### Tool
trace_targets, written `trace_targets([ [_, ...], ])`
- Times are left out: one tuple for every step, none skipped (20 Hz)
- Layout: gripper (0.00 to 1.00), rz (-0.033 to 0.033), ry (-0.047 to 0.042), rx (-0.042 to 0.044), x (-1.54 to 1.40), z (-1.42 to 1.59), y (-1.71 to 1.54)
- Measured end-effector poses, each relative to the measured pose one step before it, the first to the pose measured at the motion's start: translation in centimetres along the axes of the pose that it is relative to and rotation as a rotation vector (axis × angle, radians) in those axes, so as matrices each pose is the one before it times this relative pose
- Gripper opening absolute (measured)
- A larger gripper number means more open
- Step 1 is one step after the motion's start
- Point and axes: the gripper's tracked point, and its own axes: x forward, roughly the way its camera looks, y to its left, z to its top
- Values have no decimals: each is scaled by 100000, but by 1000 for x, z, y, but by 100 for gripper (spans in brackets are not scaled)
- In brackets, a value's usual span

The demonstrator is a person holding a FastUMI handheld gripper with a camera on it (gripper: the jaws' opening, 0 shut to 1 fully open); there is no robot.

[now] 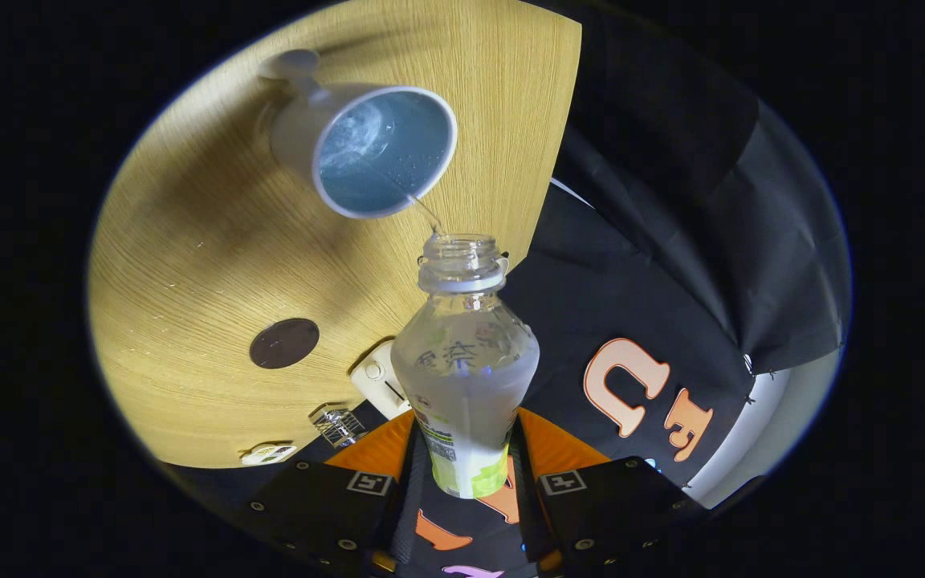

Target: Take the bottle from table, then pour the juice into the cup, finally place the bottle on the coaster

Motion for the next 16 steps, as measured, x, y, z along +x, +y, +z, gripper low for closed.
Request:
trace_targets([
  [52, -167, -274, -69, -46, 71, -68],
  [52, -269, 262, 34, -78, -76, -120],
  [52, -277, 97, 285, 2, -82, -23],
  [52, -164, 167, 258, -3, 38, -51],
  [52, 136, -50, 202, -8, -12, -2],
  [52, 334, -70, 490, 69, 41, 168],
  [52, 197, 27, 801, -200, -6, 118],
  [52, 151, -88, 968, -33, 14, 152],
  [52, 376, 224, 1214, -76, 17, 224],
  [52, 626, 101, 1897, 33, -81, 353],
  [52, 257, 259, 2827, -62, 76, 349],
  [52, 914, 569, 3110, -217, 3, 385],
  [52, 490, 487, 2991, -101, -15, 407],
  [52, 1061, 361, 2041, -67, -53, 402],
  [52, 200, 312, 1872, -52, 13, 85],
  [52, -25, -123, 2245, -19, 75, 78],
])
